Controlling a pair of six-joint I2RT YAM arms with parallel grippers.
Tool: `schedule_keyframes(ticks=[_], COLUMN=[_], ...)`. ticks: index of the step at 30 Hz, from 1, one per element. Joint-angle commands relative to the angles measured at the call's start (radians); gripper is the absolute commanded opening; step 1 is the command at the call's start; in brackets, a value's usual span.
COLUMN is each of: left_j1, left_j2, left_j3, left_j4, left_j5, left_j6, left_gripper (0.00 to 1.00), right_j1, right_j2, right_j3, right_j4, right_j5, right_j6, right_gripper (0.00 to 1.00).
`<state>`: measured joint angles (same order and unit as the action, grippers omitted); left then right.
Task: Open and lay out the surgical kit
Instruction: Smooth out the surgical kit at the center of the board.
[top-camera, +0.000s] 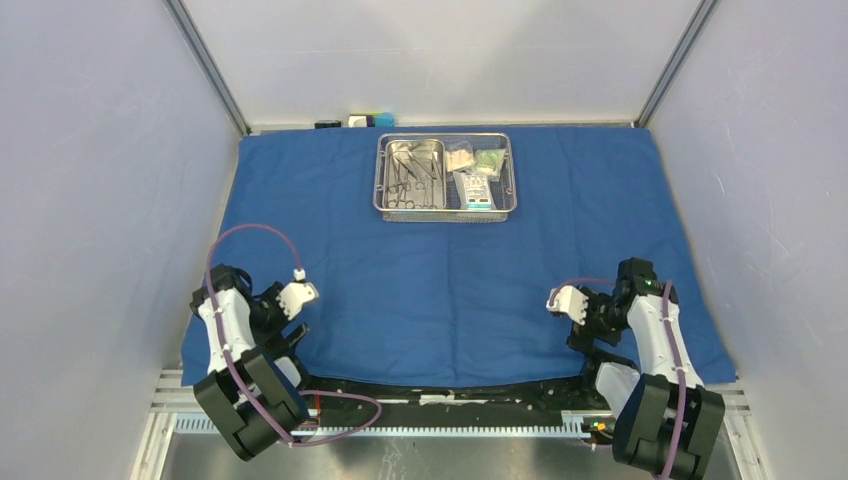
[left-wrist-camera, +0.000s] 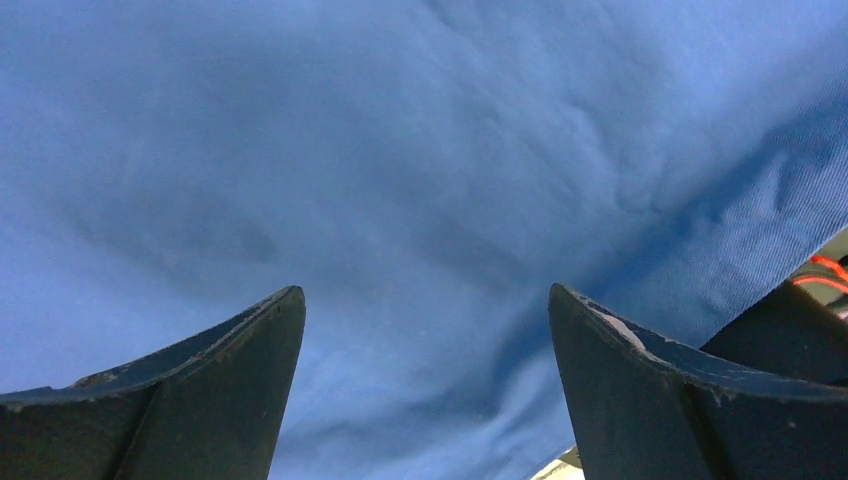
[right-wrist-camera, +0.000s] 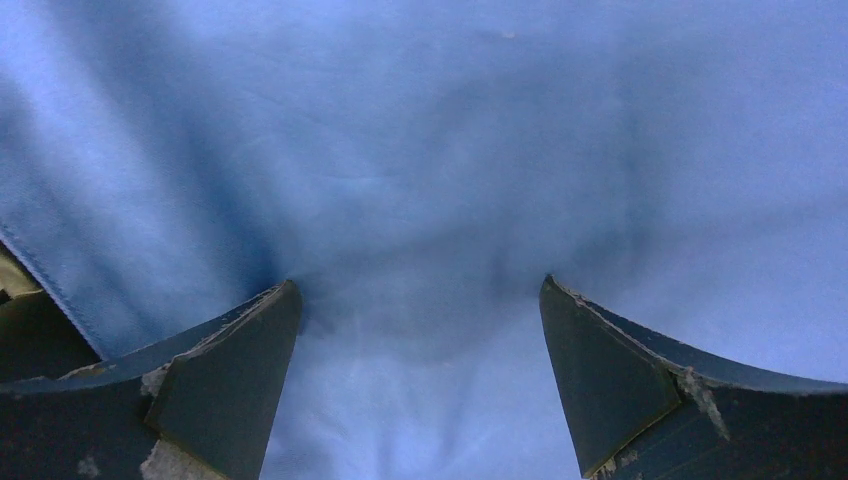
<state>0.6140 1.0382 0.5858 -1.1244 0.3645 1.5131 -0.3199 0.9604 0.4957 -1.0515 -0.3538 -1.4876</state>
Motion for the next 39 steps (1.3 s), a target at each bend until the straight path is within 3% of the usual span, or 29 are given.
schedule_keyframes(ticks=[1, 8, 11, 16, 20, 25, 29, 35, 39], left_j1=[0.004, 0.004, 0.003, 0.003, 0.003, 0.003, -0.014, -0.181, -0.284], left_j2=[-0.057, -0.092, -0.104, -0.101, -0.032, 0.120, 0.201, 0.241, 0.256], left_j3=[-0.053, -0.068, -0.040, 0.106, 0.292, 0.512, 0.592, 0.545, 0.493], left_j4=[-0.021, -0.141, -0.210, -0.289, -0.291, -0.261, -0.115, 0.325, 0.564], left_j5=[-0.068, -0.218, -0.218, -0.094, 0.063, 0.288, 0.448, 0.349, 0.240], left_j6=[0.199, 0.357, 0.405, 0.414, 0.319, 0.072, -0.225, -0.769, -0.990], left_gripper=[0.97, 0.97, 0.96, 0.97, 0.99, 1.00, 1.00, 1.00, 1.00], right_j1=[0.046, 0.076, 0.078, 0.078, 0.078, 0.079, 0.088, 0.137, 0.179], right_j2=[0.002, 0.019, 0.026, 0.047, 0.115, 0.197, 0.240, 0.286, 0.290], right_j3=[-0.042, -0.036, 0.005, 0.163, 0.342, 0.477, 0.498, 0.462, 0.407], right_j4=[-0.028, -0.116, -0.145, -0.166, -0.146, 0.045, 0.289, 0.634, 0.816], right_j5=[0.044, 0.105, 0.105, 0.015, -0.097, -0.214, -0.234, -0.185, -0.131], right_j6=[-0.025, -0.063, -0.073, -0.049, 0.032, 0.276, 0.532, 0.813, 0.902], right_gripper=[0.98, 0.98, 0.98, 0.98, 0.98, 0.98, 0.98, 0.98, 0.98])
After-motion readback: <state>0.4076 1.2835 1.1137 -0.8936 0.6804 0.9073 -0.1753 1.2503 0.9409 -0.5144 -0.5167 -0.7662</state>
